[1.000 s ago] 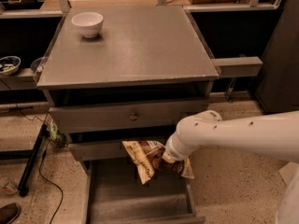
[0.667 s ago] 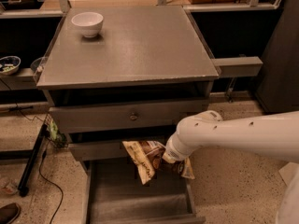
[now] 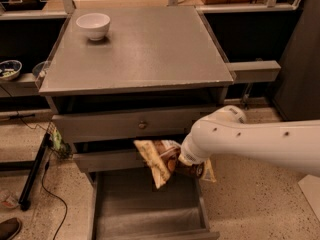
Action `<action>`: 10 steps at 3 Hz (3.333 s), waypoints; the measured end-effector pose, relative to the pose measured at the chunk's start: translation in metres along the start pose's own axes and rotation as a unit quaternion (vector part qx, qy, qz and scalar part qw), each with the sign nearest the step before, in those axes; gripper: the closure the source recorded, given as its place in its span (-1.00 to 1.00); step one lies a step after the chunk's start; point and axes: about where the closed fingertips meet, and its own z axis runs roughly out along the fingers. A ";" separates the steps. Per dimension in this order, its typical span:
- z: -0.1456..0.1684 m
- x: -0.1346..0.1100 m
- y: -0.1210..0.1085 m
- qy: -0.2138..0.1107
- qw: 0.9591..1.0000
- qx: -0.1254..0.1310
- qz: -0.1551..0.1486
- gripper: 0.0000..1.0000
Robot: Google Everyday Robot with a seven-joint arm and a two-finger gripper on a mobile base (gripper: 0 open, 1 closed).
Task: Pick brown chip bag from bottom drawer and place on counter
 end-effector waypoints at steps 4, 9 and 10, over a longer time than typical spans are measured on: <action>-0.094 -0.027 -0.026 0.001 0.996 0.079 -0.028 1.00; -0.190 -0.046 -0.077 0.036 0.983 0.177 -0.038 1.00; -0.217 -0.048 -0.096 0.039 0.977 0.207 -0.035 1.00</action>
Offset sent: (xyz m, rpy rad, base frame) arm 0.0153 -0.0170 0.1302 -0.0944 -0.1917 -0.0118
